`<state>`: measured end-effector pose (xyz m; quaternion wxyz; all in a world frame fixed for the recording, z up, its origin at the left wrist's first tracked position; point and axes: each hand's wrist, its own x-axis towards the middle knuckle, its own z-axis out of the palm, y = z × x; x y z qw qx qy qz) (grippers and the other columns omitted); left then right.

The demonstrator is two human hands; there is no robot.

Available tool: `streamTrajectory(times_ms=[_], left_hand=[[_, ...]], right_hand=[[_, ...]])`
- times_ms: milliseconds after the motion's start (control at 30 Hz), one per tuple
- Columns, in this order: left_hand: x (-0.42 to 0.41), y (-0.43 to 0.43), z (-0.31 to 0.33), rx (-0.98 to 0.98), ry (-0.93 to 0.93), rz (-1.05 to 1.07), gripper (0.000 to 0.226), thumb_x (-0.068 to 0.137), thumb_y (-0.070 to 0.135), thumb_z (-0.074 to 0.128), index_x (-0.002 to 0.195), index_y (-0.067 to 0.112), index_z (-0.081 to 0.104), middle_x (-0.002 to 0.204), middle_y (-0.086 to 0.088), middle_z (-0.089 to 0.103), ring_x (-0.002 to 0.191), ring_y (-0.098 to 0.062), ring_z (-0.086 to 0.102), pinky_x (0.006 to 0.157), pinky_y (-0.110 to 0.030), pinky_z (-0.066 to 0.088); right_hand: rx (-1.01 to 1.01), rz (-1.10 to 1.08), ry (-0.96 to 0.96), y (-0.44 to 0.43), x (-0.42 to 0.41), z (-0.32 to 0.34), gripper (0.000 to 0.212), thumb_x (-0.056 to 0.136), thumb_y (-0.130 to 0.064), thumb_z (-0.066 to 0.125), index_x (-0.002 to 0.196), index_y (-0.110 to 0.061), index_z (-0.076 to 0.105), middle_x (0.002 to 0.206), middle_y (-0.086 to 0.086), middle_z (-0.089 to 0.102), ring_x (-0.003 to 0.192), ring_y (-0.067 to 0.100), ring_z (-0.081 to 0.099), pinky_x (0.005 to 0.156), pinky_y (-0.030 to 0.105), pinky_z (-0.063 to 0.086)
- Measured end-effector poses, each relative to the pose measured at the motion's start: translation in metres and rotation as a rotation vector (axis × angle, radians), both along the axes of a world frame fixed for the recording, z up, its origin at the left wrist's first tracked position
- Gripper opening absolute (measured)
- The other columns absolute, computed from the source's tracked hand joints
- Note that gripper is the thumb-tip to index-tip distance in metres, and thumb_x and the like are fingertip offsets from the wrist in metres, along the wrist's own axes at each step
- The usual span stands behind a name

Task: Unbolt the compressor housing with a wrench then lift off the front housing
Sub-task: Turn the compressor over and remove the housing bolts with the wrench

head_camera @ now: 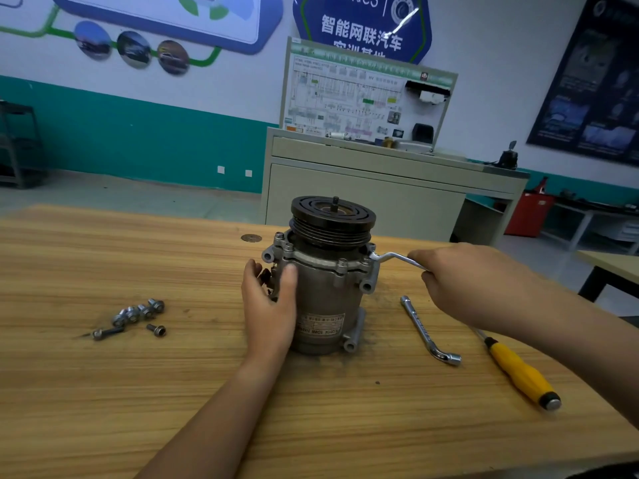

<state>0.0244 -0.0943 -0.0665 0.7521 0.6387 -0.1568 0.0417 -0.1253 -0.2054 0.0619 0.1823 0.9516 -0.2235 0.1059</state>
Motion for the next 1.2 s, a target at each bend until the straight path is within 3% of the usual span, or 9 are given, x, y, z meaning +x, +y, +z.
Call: streamTrajectory(times_ms=[133, 267, 467, 633, 767, 900, 1033, 1200], left_hand=[[0.010, -0.003, -0.001, -0.056, 0.108, 0.090, 0.037, 0.099, 0.020, 0.041, 0.134, 0.009, 0.046, 0.131, -0.003, 0.050, 0.113, -0.007, 0.041, 0.088, -0.014, 0.029], [0.017, -0.003, -0.004, -0.044, 0.132, 0.110, 0.032, 0.095, 0.006, 0.039, 0.123, 0.007, 0.054, 0.113, -0.001, 0.056, 0.100, -0.009, 0.047, 0.066, -0.005, 0.032], [0.017, -0.004, -0.007, 0.033, 0.037, 0.111, 0.030, 0.095, 0.007, 0.040, 0.123, 0.007, 0.051, 0.121, -0.007, 0.054, 0.105, -0.011, 0.045, 0.084, -0.020, 0.032], [0.016, -0.004, -0.011, 0.084, -0.028, 0.102, 0.032, 0.097, 0.014, 0.040, 0.128, 0.007, 0.046, 0.127, -0.007, 0.050, 0.106, -0.009, 0.042, 0.087, -0.023, 0.032], [0.014, -0.004, -0.011, 0.075, -0.025, 0.082, 0.037, 0.096, 0.011, 0.038, 0.132, 0.007, 0.044, 0.131, -0.007, 0.048, 0.107, -0.008, 0.041, 0.087, -0.022, 0.031], [0.012, 0.001, -0.011, 0.061, -0.034, 0.020, 0.044, 0.093, 0.008, 0.042, 0.137, 0.007, 0.041, 0.134, -0.006, 0.046, 0.110, -0.008, 0.042, 0.090, -0.024, 0.032], [0.012, 0.007, -0.010, 0.065, -0.046, -0.088, 0.049, 0.090, 0.008, 0.049, 0.138, 0.008, 0.040, 0.134, -0.008, 0.045, 0.121, -0.020, 0.044, 0.104, -0.040, 0.037], [0.016, 0.021, -0.003, 0.136, -0.031, -0.242, 0.063, 0.084, 0.024, 0.058, 0.142, 0.017, 0.036, 0.139, -0.003, 0.043, 0.127, -0.021, 0.041, 0.106, -0.049, 0.036]], right_hand=[[0.018, -0.004, -0.004, 0.000, 0.000, 0.000, 0.035, 0.094, -0.014, 0.041, 0.126, -0.027, 0.047, 0.101, -0.001, 0.059, 0.089, 0.017, 0.055, 0.068, 0.026, 0.047], [-0.007, -0.006, -0.012, -0.001, -0.002, 0.003, 0.037, 0.095, -0.015, 0.041, 0.128, -0.029, 0.045, 0.101, -0.001, 0.059, 0.086, 0.016, 0.054, 0.066, 0.025, 0.047], [-0.053, -0.009, 0.145, 0.004, -0.008, -0.001, 0.031, 0.094, -0.017, 0.042, 0.122, -0.026, 0.051, 0.073, -0.006, 0.044, 0.074, 0.013, 0.049, 0.051, 0.019, 0.036], [-0.029, -0.007, 0.096, 0.006, -0.011, 0.004, 0.022, 0.094, -0.018, 0.042, 0.112, -0.025, 0.053, 0.072, -0.007, 0.045, 0.068, 0.011, 0.048, 0.050, 0.021, 0.035], [0.000, -0.025, 0.000, 0.008, -0.013, 0.008, 0.025, 0.095, -0.017, 0.040, 0.116, -0.027, 0.051, 0.076, -0.005, 0.049, 0.063, 0.008, 0.044, 0.047, 0.020, 0.031], [0.021, -0.030, 0.036, 0.011, -0.007, 0.008, 0.027, 0.095, -0.015, 0.040, 0.117, -0.024, 0.052, 0.082, -0.003, 0.052, 0.070, 0.012, 0.049, 0.053, 0.020, 0.038], [0.010, -0.044, 0.066, 0.013, 0.000, 0.010, 0.027, 0.095, -0.015, 0.041, 0.118, -0.022, 0.053, 0.079, -0.003, 0.049, 0.073, 0.013, 0.052, 0.056, 0.021, 0.043], [0.090, -0.039, 0.087, 0.010, 0.003, 0.018, 0.026, 0.095, -0.014, 0.041, 0.115, -0.021, 0.056, 0.077, -0.002, 0.052, 0.069, 0.012, 0.052, 0.055, 0.021, 0.041]])
